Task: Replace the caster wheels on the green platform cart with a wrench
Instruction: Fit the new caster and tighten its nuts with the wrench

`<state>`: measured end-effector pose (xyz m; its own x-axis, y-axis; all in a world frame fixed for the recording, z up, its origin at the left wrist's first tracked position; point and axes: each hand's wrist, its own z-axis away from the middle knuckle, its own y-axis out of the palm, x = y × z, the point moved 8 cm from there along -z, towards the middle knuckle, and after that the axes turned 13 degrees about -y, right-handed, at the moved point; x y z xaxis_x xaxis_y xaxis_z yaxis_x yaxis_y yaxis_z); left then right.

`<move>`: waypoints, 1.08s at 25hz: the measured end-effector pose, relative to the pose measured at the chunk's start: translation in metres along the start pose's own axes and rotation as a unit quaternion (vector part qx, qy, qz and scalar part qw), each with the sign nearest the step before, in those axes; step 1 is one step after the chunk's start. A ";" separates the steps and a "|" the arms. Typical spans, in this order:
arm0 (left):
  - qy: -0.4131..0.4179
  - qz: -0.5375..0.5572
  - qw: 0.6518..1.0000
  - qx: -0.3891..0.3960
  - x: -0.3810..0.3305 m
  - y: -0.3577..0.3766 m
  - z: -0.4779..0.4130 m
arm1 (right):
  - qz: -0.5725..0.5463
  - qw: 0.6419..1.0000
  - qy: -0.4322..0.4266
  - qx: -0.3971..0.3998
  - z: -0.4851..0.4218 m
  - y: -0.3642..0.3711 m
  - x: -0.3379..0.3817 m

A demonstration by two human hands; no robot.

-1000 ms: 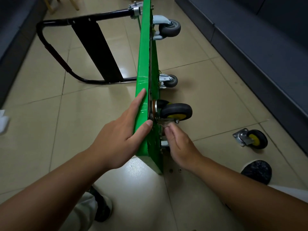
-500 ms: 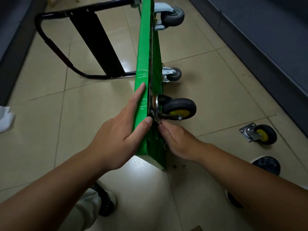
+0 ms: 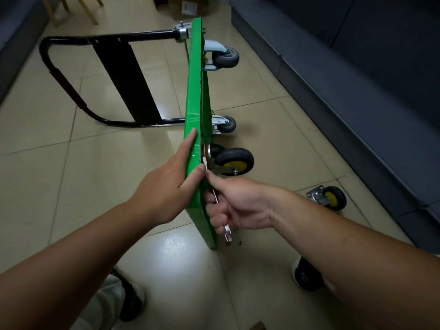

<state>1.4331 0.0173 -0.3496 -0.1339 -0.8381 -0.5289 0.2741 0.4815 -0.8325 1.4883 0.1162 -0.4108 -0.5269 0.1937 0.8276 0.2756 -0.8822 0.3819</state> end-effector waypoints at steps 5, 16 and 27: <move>0.007 -0.014 1.000 0.018 0.003 -0.004 -0.002 | 0.071 0.991 -0.010 -0.116 0.017 -0.006 -0.010; 0.004 0.004 0.999 0.032 0.001 -0.001 -0.001 | 0.466 0.783 -0.348 -0.221 -0.015 -0.080 -0.014; -0.006 0.013 1.000 0.024 -0.001 -0.003 0.000 | 0.344 0.891 -0.286 -0.078 -0.041 -0.047 -0.028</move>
<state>1.4325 0.0164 -0.3467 -0.1137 -0.8283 -0.5486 0.3235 0.4912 -0.8087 1.4572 0.1350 -0.4691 0.2315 -0.2688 0.9350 0.2372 -0.9165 -0.3222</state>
